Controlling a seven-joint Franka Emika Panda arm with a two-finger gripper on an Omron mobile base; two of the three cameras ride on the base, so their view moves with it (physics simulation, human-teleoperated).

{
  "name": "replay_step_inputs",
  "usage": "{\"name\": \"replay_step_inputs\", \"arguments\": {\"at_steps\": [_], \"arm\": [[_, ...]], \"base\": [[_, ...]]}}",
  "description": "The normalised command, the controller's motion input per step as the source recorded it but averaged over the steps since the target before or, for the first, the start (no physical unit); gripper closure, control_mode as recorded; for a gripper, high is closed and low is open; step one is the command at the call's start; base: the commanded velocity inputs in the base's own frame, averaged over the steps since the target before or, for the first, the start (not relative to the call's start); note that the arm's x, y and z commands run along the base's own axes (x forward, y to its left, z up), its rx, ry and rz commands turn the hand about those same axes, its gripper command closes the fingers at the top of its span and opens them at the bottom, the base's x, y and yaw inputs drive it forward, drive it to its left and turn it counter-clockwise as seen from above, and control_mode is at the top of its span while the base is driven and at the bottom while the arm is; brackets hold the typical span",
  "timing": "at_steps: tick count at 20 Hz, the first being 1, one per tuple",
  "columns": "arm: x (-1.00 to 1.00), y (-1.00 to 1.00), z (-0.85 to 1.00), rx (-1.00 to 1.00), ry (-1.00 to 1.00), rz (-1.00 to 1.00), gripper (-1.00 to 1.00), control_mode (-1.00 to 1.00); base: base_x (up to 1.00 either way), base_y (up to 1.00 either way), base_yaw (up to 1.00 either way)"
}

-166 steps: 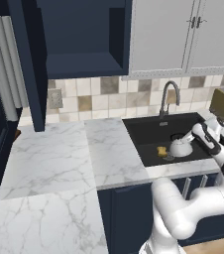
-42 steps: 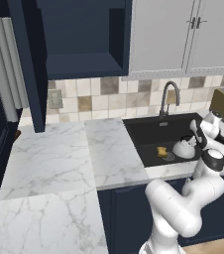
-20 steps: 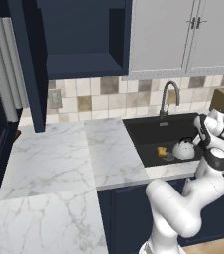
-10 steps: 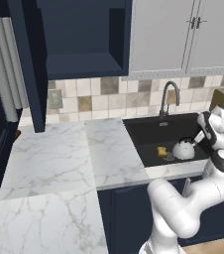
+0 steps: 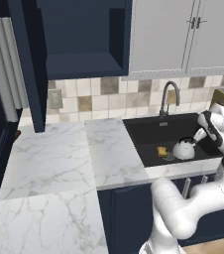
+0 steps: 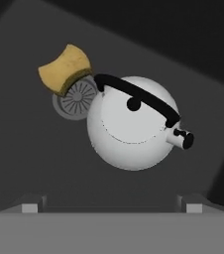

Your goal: Open the cabinet, pick the kettle from the cabinet, and place it in the sink.

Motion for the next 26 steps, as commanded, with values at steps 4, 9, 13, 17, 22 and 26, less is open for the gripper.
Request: {"name": "replay_step_inputs", "arguments": {"at_steps": [4,9,13,17,22,26], "arm": [[-0.34,0.27,0.18,-0.14,-0.03,-0.1,-1.0,-1.0],[-0.39,0.22,0.17,-0.11,-0.02,-0.13,-1.0,-1.0],[-0.39,0.09,0.21,-0.03,0.0,-0.16,-1.0,-1.0],[-0.33,0.05,0.27,0.0,0.0,-0.16,-1.0,-1.0],[-0.23,0.07,0.34,0.0,-0.03,-0.14,-1.0,-1.0],[-0.17,0.06,0.38,0.0,-0.07,-0.1,-1.0,-1.0]], "base": [[0.0,0.0,0.0],[0.0,0.0,0.0],[0.0,0.0,0.0],[0.0,0.0,0.0],[0.0,0.0,0.0],[0.0,0.0,0.0]]}}
